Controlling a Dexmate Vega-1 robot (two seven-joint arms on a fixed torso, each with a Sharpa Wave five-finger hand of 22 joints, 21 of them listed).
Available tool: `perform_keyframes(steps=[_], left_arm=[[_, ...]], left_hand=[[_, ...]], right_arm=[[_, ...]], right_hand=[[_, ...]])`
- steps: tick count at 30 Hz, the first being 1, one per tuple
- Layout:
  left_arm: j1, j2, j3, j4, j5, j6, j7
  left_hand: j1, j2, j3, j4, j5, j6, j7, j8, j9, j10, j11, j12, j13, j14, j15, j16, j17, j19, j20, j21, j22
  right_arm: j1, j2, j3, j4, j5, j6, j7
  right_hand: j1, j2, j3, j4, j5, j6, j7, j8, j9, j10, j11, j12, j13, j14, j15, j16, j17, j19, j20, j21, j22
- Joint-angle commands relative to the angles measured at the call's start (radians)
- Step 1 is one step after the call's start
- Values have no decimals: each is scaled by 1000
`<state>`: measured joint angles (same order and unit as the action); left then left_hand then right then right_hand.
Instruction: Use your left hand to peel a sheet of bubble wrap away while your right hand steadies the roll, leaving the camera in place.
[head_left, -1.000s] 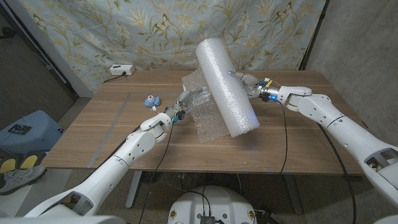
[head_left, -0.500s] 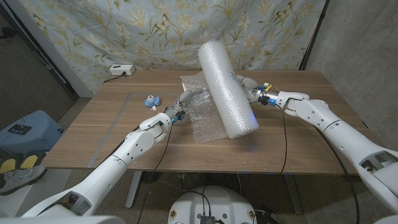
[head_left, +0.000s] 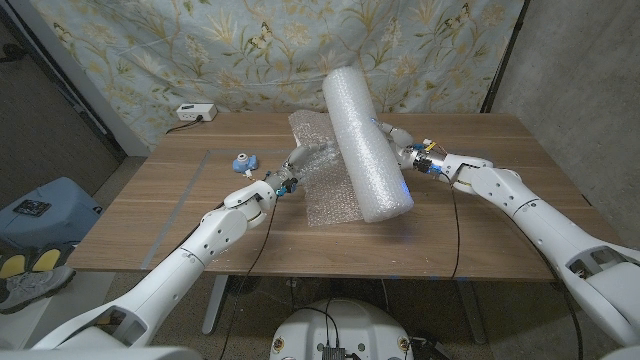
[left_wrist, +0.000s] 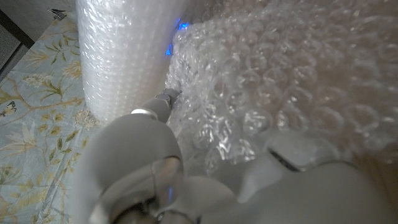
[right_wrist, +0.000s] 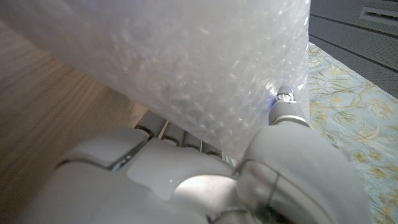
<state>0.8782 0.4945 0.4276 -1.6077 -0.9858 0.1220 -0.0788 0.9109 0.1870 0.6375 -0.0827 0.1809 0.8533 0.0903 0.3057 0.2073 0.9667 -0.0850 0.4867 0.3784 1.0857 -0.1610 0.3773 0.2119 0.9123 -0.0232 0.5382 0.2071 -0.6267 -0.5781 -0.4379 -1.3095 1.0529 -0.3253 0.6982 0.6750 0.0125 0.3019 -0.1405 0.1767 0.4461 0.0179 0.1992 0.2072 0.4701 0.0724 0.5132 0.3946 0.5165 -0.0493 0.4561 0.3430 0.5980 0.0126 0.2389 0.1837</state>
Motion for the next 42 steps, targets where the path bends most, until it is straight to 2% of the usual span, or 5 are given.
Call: perform_keyframes(steps=[1,19,28,42], left_arm=[[1,4,-6,-4,-13,14,3],[12,8,-4,-19,-21,26,14],[11,11,0,-24,-20,36,25],[-9,16,8,-11,-14,51,12]], left_hand=[[-4,5,5,0,0,11,14,-6,1,4,-11,-6,3,-10,-9,1,6,-4,-4,9,3],[-7,3,8,1,0,16,12,-10,3,7,-14,-10,9,-8,-11,2,10,-7,-6,18,3],[-9,4,8,3,0,18,10,-12,3,9,-14,-11,12,-6,-10,3,12,-6,-7,23,3],[-10,3,10,2,1,20,10,-16,4,11,-15,-15,16,-3,-11,4,14,-7,-9,30,3]], right_arm=[[-34,37,29,24,56,-19,-3],[-91,53,61,18,102,-31,-41],[-98,83,73,76,117,-5,-3],[-102,134,94,124,132,29,25]], right_hand=[[-2,5,-4,-3,0,-7,-5,-2,5,-4,-3,-5,2,-4,-40,-5,1,-1,7,-4,3],[-2,9,-6,-4,1,-8,-4,1,5,0,-6,-4,5,0,-43,-7,-2,6,7,-3,3],[-2,12,-7,-4,1,-8,-4,2,5,0,-8,-4,6,0,-44,-8,-3,6,7,-3,2],[0,13,-9,-7,1,-10,-7,3,5,-2,-6,-6,7,-1,-45,-9,-4,8,6,-4,2]])
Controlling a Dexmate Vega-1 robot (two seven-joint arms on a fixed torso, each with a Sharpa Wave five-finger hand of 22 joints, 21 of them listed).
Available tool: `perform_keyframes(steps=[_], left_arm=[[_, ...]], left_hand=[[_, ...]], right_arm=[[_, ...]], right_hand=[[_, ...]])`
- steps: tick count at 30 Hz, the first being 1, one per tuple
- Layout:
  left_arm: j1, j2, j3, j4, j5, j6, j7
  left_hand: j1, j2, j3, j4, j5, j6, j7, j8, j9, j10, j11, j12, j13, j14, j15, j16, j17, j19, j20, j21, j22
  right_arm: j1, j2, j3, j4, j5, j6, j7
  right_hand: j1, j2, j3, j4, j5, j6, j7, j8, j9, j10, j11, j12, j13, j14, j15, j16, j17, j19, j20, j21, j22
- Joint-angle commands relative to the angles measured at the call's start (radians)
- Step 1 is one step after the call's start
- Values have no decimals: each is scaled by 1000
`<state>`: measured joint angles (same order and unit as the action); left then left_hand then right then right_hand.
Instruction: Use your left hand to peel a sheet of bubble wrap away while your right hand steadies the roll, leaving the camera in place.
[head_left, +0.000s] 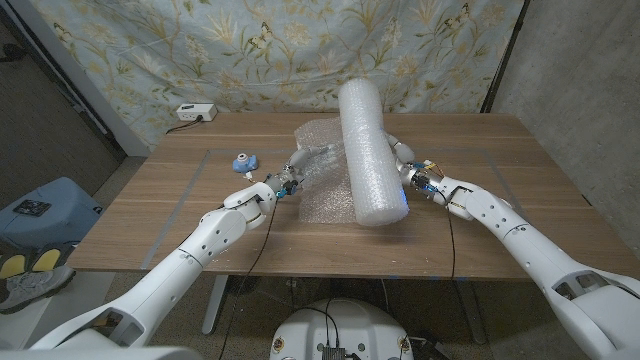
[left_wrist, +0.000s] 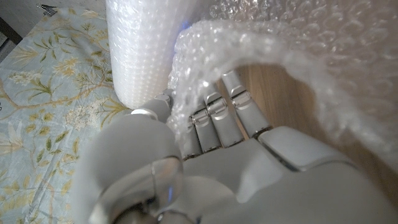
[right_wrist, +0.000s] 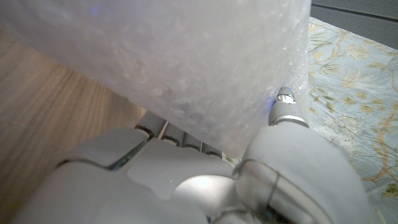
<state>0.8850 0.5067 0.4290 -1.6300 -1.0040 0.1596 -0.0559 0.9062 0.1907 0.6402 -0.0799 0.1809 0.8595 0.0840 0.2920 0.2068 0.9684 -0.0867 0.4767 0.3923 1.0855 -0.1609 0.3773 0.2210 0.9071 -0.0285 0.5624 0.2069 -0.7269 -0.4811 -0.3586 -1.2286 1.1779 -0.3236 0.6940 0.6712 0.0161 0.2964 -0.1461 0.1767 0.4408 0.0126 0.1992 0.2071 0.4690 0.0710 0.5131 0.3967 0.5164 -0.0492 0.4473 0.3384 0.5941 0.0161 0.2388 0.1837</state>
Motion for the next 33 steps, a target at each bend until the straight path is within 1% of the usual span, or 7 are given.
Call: perform_keyframes(steps=[1,5,7,9,20,26,33], left_arm=[[-18,5,7,12,4,15,-12],[-29,4,10,16,4,23,-17],[-33,3,11,17,5,28,-18],[-37,4,13,17,5,31,-21],[-48,3,18,23,7,45,-24],[-52,2,20,29,5,53,-28],[-60,2,21,38,3,61,-37]], left_hand=[[-5,-1,7,0,1,14,17,-2,5,9,-13,-5,3,-2,-11,4,5,-3,-4,7,3],[-6,-1,6,0,0,15,18,-3,5,11,-14,-5,4,-2,-10,6,7,-3,-5,9,3],[-6,0,7,0,0,15,18,-4,5,12,-13,-6,5,-2,-10,6,7,-3,-5,10,3],[-6,-1,7,-1,0,16,18,-4,5,13,-12,-6,5,0,-12,7,8,-1,-6,12,3],[-7,-1,8,-1,1,19,18,-6,6,15,-13,-8,8,1,-15,9,11,-1,-8,18,3],[-8,0,8,0,1,19,18,-8,6,17,-12,-9,10,2,-16,9,11,-2,-7,21,2],[-8,0,10,-1,1,20,17,-9,8,17,-12,-11,13,3,-15,9,11,-2,-9,25,2]], right_arm=[[0,38,14,46,4,31,33],[0,47,18,57,8,35,46],[-3,50,20,57,9,35,46],[-2,52,20,62,8,37,53],[2,59,20,78,4,33,73],[2,59,19,85,1,30,82],[7,58,15,91,-5,23,96]], right_hand=[[4,9,-4,-1,1,-4,-2,3,5,0,-5,-6,4,-1,-45,-1,1,12,2,-4,2],[3,9,-4,-1,1,-7,-2,3,5,-2,-6,-7,5,-1,-45,-2,-1,11,2,-4,2],[4,9,-4,-1,1,-8,-3,3,5,-5,-1,-9,5,-2,-43,-3,-1,11,3,-5,2],[2,9,-5,-1,1,-8,-2,3,5,-6,-3,-9,5,-3,-43,-3,-1,11,3,-5,2],[-7,6,-9,3,1,-18,1,1,5,-22,3,-18,5,-15,-34,-14,-6,6,7,-8,2],[-15,6,-13,6,0,-26,2,-1,5,-31,5,-23,6,-24,-22,-20,-8,2,12,-10,2],[-38,0,-25,14,0,-41,11,-3,5,-49,10,-33,8,-44,-9,-31,-10,-6,22,-14,2]])
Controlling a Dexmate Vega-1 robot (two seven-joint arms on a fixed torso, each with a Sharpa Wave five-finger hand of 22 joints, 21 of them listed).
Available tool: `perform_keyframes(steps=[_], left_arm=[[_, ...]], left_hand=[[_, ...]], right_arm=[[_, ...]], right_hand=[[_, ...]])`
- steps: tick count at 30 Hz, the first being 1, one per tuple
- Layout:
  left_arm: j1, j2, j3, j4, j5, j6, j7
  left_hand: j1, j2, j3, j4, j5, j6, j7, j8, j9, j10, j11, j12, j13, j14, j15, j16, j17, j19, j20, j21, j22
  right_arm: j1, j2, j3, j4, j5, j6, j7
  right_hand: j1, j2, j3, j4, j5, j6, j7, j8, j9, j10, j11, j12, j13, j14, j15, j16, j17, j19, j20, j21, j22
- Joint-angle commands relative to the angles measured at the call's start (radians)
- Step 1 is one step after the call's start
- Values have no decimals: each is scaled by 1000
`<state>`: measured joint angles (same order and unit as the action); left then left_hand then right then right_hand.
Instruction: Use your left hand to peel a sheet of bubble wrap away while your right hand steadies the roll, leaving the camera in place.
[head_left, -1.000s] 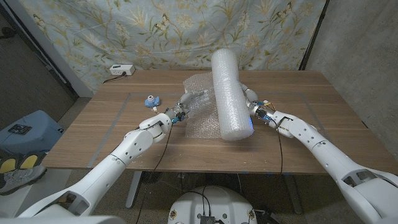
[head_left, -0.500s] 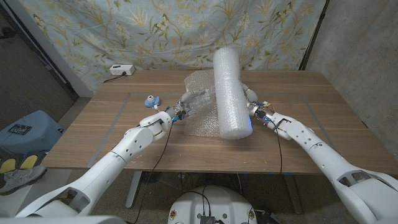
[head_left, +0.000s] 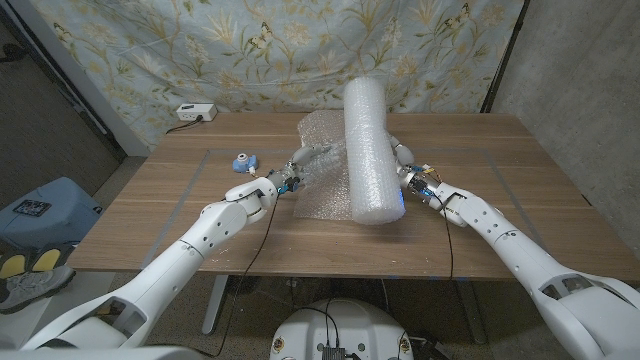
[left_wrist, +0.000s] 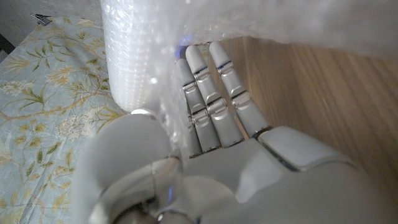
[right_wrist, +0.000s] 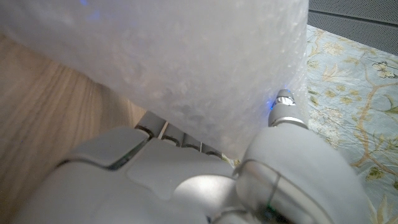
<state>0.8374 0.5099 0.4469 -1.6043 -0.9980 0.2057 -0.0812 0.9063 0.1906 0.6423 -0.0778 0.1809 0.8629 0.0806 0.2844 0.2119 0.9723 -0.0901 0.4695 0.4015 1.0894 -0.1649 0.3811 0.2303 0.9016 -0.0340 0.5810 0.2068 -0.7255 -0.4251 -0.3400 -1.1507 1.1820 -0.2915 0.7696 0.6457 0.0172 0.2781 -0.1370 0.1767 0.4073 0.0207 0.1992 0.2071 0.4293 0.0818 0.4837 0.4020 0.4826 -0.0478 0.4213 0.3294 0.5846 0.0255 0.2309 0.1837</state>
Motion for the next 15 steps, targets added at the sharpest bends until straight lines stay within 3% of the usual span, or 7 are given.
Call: perform_keyframes(steps=[1,15], left_arm=[[-13,-1,2,14,-5,16,-14],[-13,4,-5,16,-16,27,-20]], left_hand=[[-7,-1,8,-4,1,16,21,-2,3,13,-8,-4,4,-1,-10,5,2,4,-3,7,2],[-8,-1,9,-4,1,18,21,-4,5,15,-5,-7,8,-2,-10,5,3,1,-3,14,2]], right_arm=[[7,1,-4,14,-10,-10,21],[30,8,-17,55,-23,-19,66]], right_hand=[[-13,-2,-7,5,0,-11,4,-4,5,-10,0,-4,3,-12,-8,-6,-2,2,14,-7,2],[-73,-14,-32,27,2,-47,15,-9,4,-42,12,-23,4,-37,14,-25,-7,-9,36,-12,2]])
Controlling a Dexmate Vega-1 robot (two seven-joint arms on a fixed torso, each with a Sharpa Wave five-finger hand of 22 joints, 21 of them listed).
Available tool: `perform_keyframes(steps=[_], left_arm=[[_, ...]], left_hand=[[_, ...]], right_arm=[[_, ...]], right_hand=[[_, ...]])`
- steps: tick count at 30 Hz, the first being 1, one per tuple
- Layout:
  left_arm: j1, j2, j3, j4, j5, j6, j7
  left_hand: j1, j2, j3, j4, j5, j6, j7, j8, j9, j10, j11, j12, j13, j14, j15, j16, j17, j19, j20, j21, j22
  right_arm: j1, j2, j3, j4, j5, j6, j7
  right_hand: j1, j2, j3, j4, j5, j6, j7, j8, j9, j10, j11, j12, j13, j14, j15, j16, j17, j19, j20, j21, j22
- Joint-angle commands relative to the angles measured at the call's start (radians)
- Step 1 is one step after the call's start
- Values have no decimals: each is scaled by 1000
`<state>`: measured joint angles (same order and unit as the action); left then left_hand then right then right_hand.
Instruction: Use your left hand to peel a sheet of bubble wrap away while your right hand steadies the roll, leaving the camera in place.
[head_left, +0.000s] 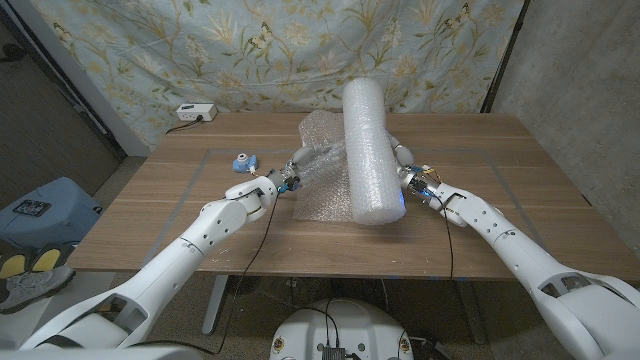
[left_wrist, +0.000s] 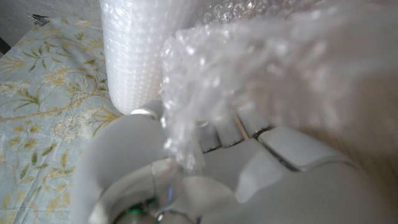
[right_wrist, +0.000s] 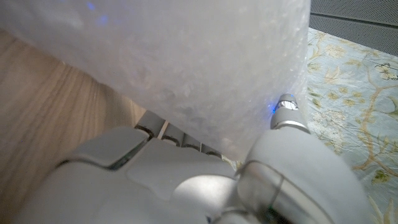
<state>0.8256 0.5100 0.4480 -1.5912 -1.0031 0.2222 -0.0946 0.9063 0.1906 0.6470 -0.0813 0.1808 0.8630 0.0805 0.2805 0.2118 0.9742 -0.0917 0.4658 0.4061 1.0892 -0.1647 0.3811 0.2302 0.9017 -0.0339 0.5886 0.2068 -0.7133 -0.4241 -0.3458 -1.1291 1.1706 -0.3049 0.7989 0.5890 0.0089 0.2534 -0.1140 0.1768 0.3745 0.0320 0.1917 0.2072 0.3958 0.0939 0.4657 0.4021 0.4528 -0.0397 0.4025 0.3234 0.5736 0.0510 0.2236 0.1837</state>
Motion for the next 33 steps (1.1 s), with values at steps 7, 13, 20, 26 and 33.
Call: perform_keyframes(steps=[7,13,20,26,33], left_arm=[[-1,5,-6,3,-11,12,-13],[-3,5,-6,6,-17,19,-17],[-6,5,-10,10,-25,24,-23],[-7,5,-13,13,-32,31,-25],[-8,4,-13,17,-36,35,-26]], left_hand=[[-9,0,5,0,1,18,22,-2,6,13,-6,-5,5,0,-10,6,4,0,-4,10,2],[-9,0,5,0,1,17,21,-4,7,13,-5,-7,8,1,-10,7,5,-1,-4,13,2],[-9,0,6,-1,1,17,20,-5,8,14,-6,-9,10,0,-10,7,6,-2,-4,18,2],[-10,0,7,-1,1,17,21,-6,9,14,-6,-10,11,1,-11,7,6,-2,-5,20,2],[-9,1,8,-1,1,19,23,-7,10,17,-7,-11,12,1,-12,8,7,-2,-5,24,1]], right_arm=[[20,10,-9,44,-13,-7,49],[20,13,-3,50,-10,-11,51],[20,15,2,52,-6,-18,48],[17,15,7,51,5,-36,50],[16,19,8,61,11,-49,57]], right_hand=[[-43,-14,-20,13,3,-32,7,-3,3,-22,6,-14,5,-22,19,-17,-3,-4,20,-7,2],[-59,-19,-26,17,7,-48,11,-5,3,-38,11,-22,6,-27,25,-22,-5,-4,28,-7,2],[-74,-21,-31,20,10,-63,15,-4,2,-45,24,-28,7,-34,33,-29,-7,-3,36,-7,2],[-87,-22,-35,25,11,-84,22,-8,2,-54,27,-34,8,-37,42,-33,-7,2,44,-5,2],[-103,-23,-40,30,13,-105,27,-9,1,-70,38,-44,9,-44,47,-38,-8,4,45,-5,2]])
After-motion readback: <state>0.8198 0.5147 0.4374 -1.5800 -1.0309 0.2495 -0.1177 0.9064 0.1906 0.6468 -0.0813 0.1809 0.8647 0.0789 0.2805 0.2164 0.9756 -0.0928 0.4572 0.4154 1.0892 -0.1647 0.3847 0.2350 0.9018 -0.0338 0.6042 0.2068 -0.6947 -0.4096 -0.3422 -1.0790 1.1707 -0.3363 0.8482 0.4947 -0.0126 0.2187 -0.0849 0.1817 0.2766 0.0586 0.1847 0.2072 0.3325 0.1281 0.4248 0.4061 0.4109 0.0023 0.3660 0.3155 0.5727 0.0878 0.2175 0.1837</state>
